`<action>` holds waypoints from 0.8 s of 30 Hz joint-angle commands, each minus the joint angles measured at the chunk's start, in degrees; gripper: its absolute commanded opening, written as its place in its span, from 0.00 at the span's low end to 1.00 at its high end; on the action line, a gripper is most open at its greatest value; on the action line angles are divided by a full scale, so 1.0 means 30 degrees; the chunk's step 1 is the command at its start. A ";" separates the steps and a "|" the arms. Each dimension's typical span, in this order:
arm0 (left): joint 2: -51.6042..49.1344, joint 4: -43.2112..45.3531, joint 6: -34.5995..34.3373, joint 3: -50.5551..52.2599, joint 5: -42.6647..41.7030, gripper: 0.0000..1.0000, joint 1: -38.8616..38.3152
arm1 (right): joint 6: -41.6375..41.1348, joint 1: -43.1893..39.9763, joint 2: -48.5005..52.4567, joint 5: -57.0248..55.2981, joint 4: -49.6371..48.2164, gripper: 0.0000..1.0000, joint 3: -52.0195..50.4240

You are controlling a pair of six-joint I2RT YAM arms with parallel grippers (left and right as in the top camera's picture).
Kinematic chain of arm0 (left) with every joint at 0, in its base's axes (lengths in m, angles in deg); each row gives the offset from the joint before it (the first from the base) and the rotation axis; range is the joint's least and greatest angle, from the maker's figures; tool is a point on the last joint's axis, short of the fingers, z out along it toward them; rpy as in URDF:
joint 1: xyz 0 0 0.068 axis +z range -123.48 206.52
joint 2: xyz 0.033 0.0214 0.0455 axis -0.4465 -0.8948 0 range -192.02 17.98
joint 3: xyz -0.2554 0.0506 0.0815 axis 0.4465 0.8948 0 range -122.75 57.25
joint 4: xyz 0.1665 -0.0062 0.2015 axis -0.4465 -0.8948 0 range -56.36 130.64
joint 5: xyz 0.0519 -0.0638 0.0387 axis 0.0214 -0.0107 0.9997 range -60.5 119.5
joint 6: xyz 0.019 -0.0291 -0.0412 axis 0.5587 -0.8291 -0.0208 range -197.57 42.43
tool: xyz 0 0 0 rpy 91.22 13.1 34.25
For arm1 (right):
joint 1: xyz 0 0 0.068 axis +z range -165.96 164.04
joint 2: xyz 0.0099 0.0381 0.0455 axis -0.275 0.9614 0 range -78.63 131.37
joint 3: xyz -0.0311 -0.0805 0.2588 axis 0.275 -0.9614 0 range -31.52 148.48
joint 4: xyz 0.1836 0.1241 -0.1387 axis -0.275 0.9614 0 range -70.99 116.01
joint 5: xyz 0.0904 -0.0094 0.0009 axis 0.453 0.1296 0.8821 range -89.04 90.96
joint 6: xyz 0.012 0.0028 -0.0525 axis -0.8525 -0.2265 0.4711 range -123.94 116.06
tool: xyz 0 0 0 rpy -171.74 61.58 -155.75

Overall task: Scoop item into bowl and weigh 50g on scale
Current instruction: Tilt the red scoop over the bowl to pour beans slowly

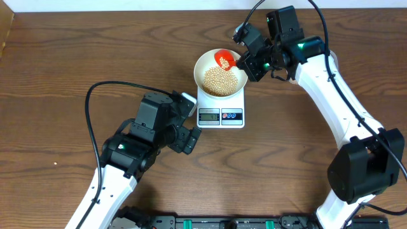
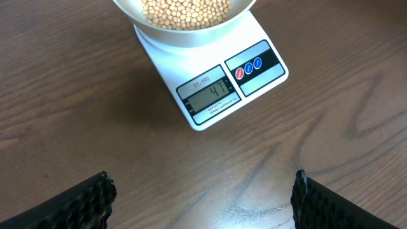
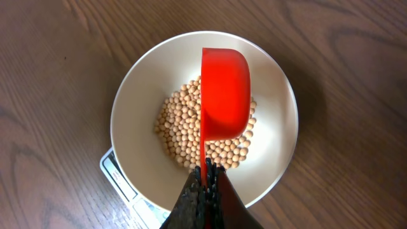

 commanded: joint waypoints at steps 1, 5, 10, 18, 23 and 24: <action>0.0015 -0.0015 -0.0109 0.0080 -0.0233 0.91 -0.0058 | 0.0291 0.0160 -0.0430 -0.0007 -0.0058 0.01 0.0299; 0.0015 -0.0015 -0.0102 0.0080 -0.0233 0.91 -0.0058 | 0.0291 0.0160 -0.0430 0.0000 -0.0066 0.01 0.0299; 0.0015 -0.0015 -0.0109 0.0080 -0.0233 0.91 -0.0058 | 0.0291 0.0160 -0.0430 0.0000 -0.0080 0.01 0.0299; 0.0015 -0.0015 -0.0109 0.0080 -0.0233 0.91 -0.0058 | 0.0692 0.0160 -0.0430 -0.0015 -0.0095 0.01 0.0299; 0.0015 -0.0015 -0.0109 0.0080 -0.0233 0.91 -0.0058 | 0.1173 0.0160 -0.0430 -0.0233 -0.0102 0.01 0.0299; 0.0015 -0.0015 -0.0109 0.0080 -0.0233 0.91 -0.0058 | 0.1304 0.0160 -0.0430 -0.0226 -0.0102 0.01 0.0299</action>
